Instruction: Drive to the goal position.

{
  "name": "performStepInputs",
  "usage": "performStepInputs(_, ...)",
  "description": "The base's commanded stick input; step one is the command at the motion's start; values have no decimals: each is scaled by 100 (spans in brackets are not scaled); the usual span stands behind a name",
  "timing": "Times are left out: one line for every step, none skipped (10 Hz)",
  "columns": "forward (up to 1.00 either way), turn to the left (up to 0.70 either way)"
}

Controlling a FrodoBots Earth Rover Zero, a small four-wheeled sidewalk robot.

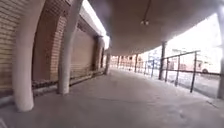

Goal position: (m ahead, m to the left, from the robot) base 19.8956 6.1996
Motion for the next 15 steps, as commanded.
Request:
performStepInputs(70, -4)
performStepInputs(70, -14)
performStepInputs(70, -29)
performStepInputs(70, -32)
performStepInputs(70, 0)
performStepInputs(70, 0)
performStepInputs(70, 0)
performStepInputs(70, 0)
performStepInputs(70, 0)
performStepInputs(70, 0)
performStepInputs(70, 0)
performStepInputs(70, 0)
performStepInputs(70, 0)
performStepInputs(70, 0)
performStepInputs(70, 0)
